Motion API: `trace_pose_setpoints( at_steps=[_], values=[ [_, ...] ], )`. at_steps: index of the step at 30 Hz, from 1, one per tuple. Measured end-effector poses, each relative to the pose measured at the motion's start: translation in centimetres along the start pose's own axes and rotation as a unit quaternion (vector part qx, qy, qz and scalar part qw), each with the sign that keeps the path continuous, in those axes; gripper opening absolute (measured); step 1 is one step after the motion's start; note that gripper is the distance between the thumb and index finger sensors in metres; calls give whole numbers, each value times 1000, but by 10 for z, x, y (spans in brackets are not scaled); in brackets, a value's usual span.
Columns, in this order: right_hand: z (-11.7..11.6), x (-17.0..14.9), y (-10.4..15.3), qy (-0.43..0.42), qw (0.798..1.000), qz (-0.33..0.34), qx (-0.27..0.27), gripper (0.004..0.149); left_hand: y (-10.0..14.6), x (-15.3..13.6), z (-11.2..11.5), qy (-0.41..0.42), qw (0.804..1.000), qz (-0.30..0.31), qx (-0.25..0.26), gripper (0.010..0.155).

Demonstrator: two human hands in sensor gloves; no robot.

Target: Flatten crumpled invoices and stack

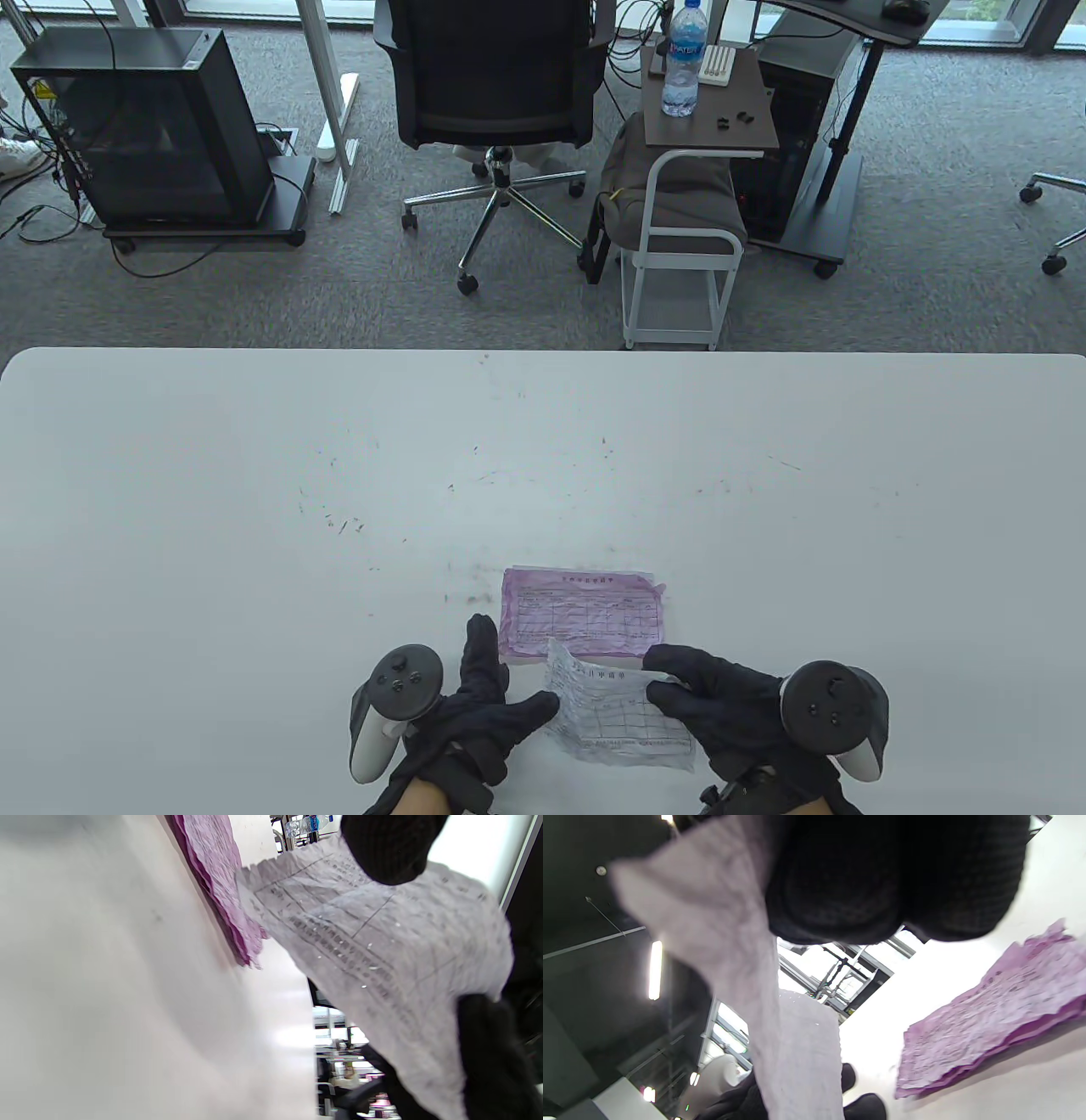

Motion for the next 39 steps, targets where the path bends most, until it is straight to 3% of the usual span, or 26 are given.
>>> trace_pose_setpoints(
  at_steps=[4,6,10,13,17,21,24,28,32,39],
  values=[
    [4,-4,-1,-57,998,6,14,39,-7,-10,20,129,984,2,-122,99],
    [5,-7,-1,-75,997,2,19,39,-8,-8,27,185,971,10,-151,94],
    [16,-21,1,-33,998,-57,-22,41,-4,3,12,142,985,58,-77,82],
    [18,-32,1,-27,995,-94,-32,43,2,11,1,144,986,85,-28,70],
    [16,-41,0,-8,992,-120,-35,49,9,26,-4,22,993,105,41,46],
    [14,-44,1,23,990,-135,-47,53,15,37,-5,-93,986,108,90,50],
    [11,-45,2,27,988,-139,-63,53,20,47,0,-191,968,117,108,53],
    [4,-38,0,65,986,-146,-58,55,22,55,6,-241,959,102,108,57],
    [3,-25,-11,127,978,-158,-55,59,13,60,3,-266,958,44,94,59],
    [-4,-35,-57,235,949,-208,-41,61,-22,57,-8,-375,922,-1,102,59]
  ],
)
Point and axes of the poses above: the tracker on the back of each hand, its own x axis roughly to the thumb side, its own y axis roughly from the fingertips to the wrist, z = x × y, the point moved 3 cm from there along -y, roughly from the wrist to the fingertips, and after that the axes turned 8 degrees about -z, right-handed, at the moved point
